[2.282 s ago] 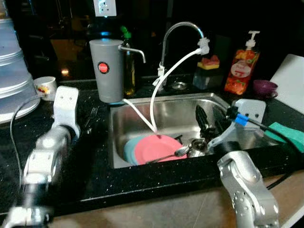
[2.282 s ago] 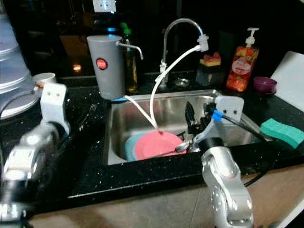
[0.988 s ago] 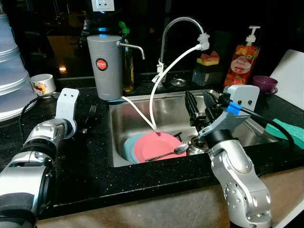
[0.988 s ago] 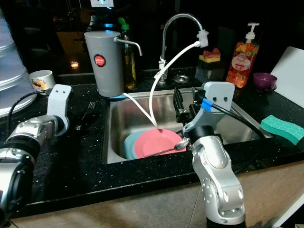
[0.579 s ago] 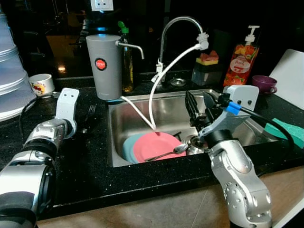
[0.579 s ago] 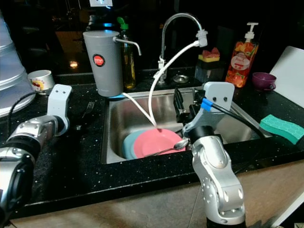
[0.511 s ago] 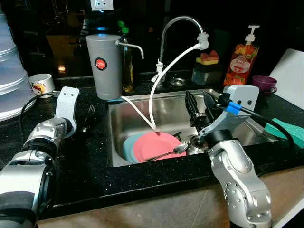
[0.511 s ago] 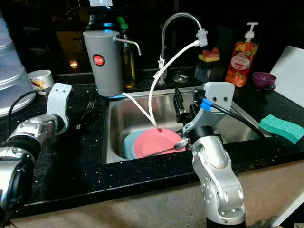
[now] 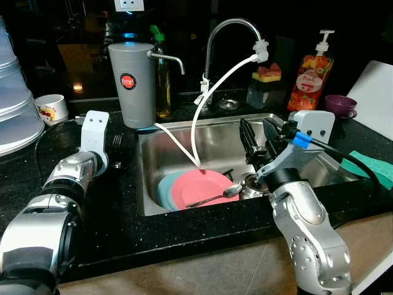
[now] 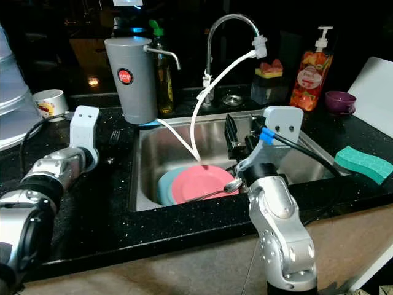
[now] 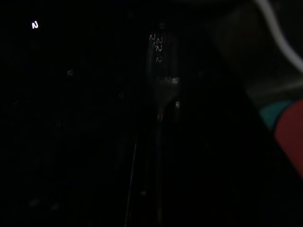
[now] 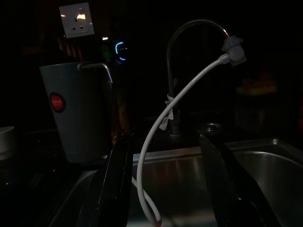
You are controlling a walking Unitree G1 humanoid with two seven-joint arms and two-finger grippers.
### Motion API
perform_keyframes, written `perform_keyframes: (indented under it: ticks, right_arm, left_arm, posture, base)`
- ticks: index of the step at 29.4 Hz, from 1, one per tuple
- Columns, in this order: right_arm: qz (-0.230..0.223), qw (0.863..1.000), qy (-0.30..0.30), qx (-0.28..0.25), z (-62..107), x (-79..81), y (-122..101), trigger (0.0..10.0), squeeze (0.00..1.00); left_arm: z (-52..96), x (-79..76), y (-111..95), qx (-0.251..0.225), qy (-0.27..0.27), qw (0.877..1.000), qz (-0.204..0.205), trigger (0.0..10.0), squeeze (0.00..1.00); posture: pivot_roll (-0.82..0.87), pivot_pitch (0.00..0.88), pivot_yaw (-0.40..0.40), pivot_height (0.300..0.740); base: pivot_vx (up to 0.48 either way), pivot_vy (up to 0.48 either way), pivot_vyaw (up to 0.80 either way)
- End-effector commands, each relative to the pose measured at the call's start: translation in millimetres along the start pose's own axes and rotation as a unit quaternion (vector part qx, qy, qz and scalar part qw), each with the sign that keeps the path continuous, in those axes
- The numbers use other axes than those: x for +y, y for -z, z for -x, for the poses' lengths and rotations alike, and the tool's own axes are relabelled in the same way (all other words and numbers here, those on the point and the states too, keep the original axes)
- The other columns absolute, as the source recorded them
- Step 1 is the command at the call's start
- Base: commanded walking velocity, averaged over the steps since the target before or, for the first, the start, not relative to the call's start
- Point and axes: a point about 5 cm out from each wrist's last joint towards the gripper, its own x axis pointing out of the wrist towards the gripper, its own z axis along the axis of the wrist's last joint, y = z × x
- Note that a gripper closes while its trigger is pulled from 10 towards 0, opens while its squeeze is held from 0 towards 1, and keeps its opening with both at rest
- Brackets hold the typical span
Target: Kitchen organization
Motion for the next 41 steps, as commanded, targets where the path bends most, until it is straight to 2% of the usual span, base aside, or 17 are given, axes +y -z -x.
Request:
perform_keyframes:
  ticks: [1,4,5,8,9,10,11,13,14,20,22,23,24,25,27,35,41]
  right_arm:
    - [-0.001,1.0,-0.002,0.001,0.5,0.4,-1,10.0,0.0]
    - [-0.001,1.0,-0.002,0.001,0.4,0.3,-1,10.0,0.0]
    - [-0.001,1.0,-0.003,0.001,0.3,0.3,-1,10.0,0.0]
    - [-0.001,1.0,-0.003,0.001,0.3,0.3,-1,10.0,0.0]
    - [0.0,1.0,-0.003,0.0,0.2,0.4,-2,10.0,0.0]
    - [0.0,1.0,-0.003,0.0,0.2,0.4,-2,10.0,0.0]
    - [0.0,1.0,-0.004,0.0,0.1,0.5,-2,10.0,0.0]
    - [0.0,1.0,-0.004,0.0,0.1,0.5,-2,10.0,0.0]
    - [0.0,1.0,-0.005,0.0,0.1,0.5,-2,10.0,0.0]
    - [-0.001,1.0,-0.006,0.0,-0.3,0.8,-2,10.0,0.0]
    - [-0.001,1.0,-0.005,0.001,0.0,0.6,-2,10.0,0.0]
    - [-0.001,1.0,-0.005,0.001,0.1,0.5,-2,10.0,0.0]
    - [-0.001,1.0,-0.005,0.001,0.1,0.5,-2,10.0,0.0]
    - [-0.001,1.0,-0.005,0.002,0.2,0.3,-2,10.0,0.0]
    - [-0.002,1.0,-0.006,0.003,-0.3,0.6,-2,10.0,0.0]
    - [-0.003,1.0,-0.007,0.003,-0.8,1.0,-2,10.0,0.0]
    - [-0.004,1.0,-0.009,0.005,-0.6,0.2,-2,10.0,0.0]
  left_arm:
    - [-0.7,-2.3,20,0.036,0.002,0.999,0.016,9.5,0.0]
    - [-0.7,-2.6,21,0.037,0.002,0.999,0.019,9.5,0.0]
    - [-0.7,-2.6,22,0.038,0.002,0.999,0.021,7.2,0.0]
    - [-0.7,-2.6,22,0.038,0.002,0.999,0.021,7.2,0.0]
    - [-0.5,-2.3,23,0.04,0.002,0.999,0.026,4.2,0.0]
    - [-0.5,-2.3,23,0.04,0.002,0.999,0.026,4.2,0.0]
    - [-0.4,-1.7,25,0.041,0.001,0.999,0.032,1.5,0.0]
    - [-0.4,-1.7,25,0.041,0.001,0.999,0.032,1.5,0.0]
    - [-0.3,-1.5,25,0.042,0.001,0.998,0.036,0.0,0.0]
    - [-0.3,0.0,23,0.033,-0.009,0.999,0.032,0.0,0.0]
    - [-0.7,1.3,9,-0.004,-0.034,0.999,-0.001,0.0,0.0]
    - [-0.7,0.2,-2,-0.031,-0.043,0.999,-0.013,1.8,0.0]
    - [-0.7,0.2,-2,-0.031,-0.043,0.999,-0.013,1.8,0.0]
    - [-0.5,-2.1,-14,-0.061,-0.051,0.997,-0.02,10.0,0.0]
    - [0.6,-6.5,-32,-0.102,-0.06,0.993,-0.016,10.0,0.0]
    - [1.4,-10.3,-39,-0.124,-0.061,0.99,-0.027,10.0,0.0]
    - [7.3,-21.9,-66,-0.204,-0.057,0.977,-0.029,10.0,0.0]
  posture:
    - [-0.04,0.109,-0.023,0.74]
    - [-0.04,0.109,-0.023,0.74]
    - [-0.04,0.108,-0.025,0.74]
    - [-0.04,0.108,-0.025,0.74]
    - [-0.05,0.108,-0.026,0.74]
    - [-0.05,0.108,-0.026,0.74]
    - [-0.05,0.107,-0.028,0.74]
    - [-0.05,0.107,-0.028,0.74]
    - [-0.04,0.107,-0.03,0.74]
    - [-0.04,0.107,-0.03,0.74]
    - [-0.05,0.111,-0.034,0.74]
    - [-0.05,0.111,-0.034,0.74]
    - [-0.05,0.111,-0.034,0.74]
    - [-0.04,0.112,-0.037,0.74]
    - [-0.04,0.112,-0.037,0.74]
    - [-0.04,0.115,-0.043,0.74]
    - [-0.05,0.119,-0.052,0.74]
  base:
    - [0.0,0.0,0.0]
    - [0.0,0.0,0.0]
    - [0.0,0.0,0.0]
    - [0.0,0.0,0.0]
    - [0.0,0.0,0.0]
    - [0.0,0.0,0.0]
    - [0.0,0.0,0.0]
    - [0.0,0.0,0.0]
    - [0.0,0.0,0.0]
    - [0.0,0.0,0.0]
    - [0.0,0.0,0.0]
    - [0.0,0.0,0.0]
    - [0.0,0.0,0.0]
    - [0.0,0.0,0.0]
    - [0.0,0.0,0.0]
    - [0.0,0.0,0.0]
    - [0.0,0.0,0.0]
